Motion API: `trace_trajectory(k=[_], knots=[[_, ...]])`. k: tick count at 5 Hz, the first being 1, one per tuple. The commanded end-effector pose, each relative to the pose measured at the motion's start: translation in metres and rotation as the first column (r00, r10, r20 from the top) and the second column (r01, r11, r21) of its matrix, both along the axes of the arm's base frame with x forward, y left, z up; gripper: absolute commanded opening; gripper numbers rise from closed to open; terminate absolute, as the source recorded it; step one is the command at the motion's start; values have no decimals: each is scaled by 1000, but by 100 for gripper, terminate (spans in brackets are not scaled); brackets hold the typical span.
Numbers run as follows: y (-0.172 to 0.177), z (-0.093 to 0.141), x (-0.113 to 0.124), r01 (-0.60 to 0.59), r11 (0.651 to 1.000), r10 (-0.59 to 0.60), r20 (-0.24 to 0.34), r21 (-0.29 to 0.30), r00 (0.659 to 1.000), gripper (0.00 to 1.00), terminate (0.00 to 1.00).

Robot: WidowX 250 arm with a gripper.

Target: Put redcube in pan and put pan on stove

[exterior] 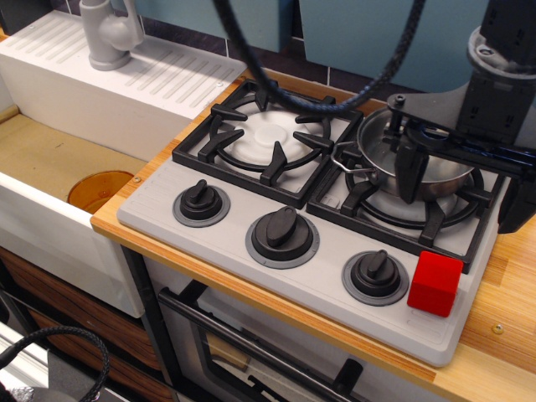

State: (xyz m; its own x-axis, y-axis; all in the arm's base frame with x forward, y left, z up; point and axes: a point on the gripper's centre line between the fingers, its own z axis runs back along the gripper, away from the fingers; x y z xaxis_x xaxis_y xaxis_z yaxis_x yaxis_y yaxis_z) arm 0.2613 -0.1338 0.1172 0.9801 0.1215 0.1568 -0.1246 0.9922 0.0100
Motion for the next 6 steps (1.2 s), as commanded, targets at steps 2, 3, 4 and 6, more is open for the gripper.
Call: trace_trajectory(k=[2, 3, 4, 6], knots=[[0, -17, 1, -3, 1000, 4, 27, -12, 1000, 100, 0], [1, -31, 2, 2, 1000, -1, 48, -22, 999, 100, 0], [1, -46, 5, 7, 999, -4, 72, -38, 997, 100, 0], [0, -61, 7, 11, 999, -7, 97, -41, 995, 100, 0]])
